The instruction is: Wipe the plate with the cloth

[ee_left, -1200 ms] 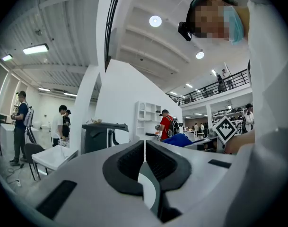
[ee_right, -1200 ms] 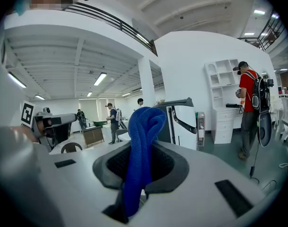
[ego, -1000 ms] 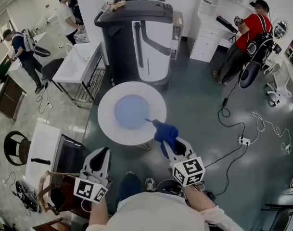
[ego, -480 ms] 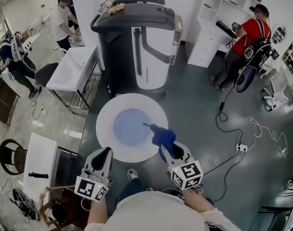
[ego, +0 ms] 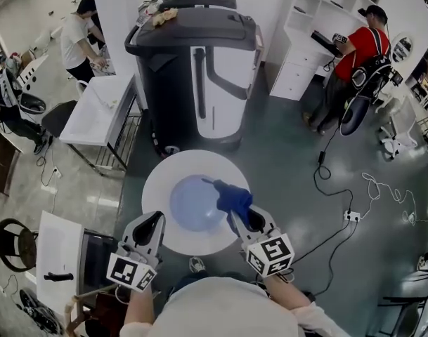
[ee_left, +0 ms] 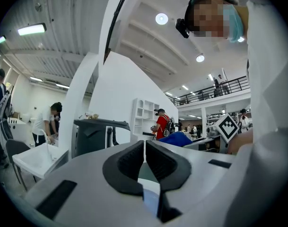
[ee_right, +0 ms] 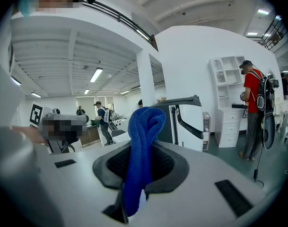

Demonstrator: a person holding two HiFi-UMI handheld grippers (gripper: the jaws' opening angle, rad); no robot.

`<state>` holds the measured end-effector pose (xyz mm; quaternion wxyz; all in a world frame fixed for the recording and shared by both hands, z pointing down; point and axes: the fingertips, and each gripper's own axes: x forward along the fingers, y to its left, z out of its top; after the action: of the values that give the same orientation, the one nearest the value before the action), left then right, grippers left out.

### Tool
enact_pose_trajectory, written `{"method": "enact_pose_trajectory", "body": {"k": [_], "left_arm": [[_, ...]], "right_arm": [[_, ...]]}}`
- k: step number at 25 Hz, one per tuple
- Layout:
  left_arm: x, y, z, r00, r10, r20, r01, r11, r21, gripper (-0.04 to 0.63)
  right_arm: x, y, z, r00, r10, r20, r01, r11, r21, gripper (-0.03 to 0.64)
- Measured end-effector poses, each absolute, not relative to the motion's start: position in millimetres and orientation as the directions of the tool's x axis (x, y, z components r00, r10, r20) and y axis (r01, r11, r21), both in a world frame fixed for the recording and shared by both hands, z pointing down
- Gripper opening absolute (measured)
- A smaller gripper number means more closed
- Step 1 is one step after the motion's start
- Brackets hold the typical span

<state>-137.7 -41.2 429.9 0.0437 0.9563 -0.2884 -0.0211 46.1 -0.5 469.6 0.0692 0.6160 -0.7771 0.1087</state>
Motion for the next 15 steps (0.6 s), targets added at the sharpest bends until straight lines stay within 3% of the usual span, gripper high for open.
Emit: {"method": "enact_pose_trajectory", "body": {"k": [15], "left_arm": [[-128.8, -64.4, 444.6, 0.78, -0.626, 0.019, -0.622, -0.771, 0.134, 0.04]], "right_arm": [[49.8, -43.3, 476.6, -0.333, -0.907, 0.26, -0.943, 0.32, -0.092, 0.084]]}}
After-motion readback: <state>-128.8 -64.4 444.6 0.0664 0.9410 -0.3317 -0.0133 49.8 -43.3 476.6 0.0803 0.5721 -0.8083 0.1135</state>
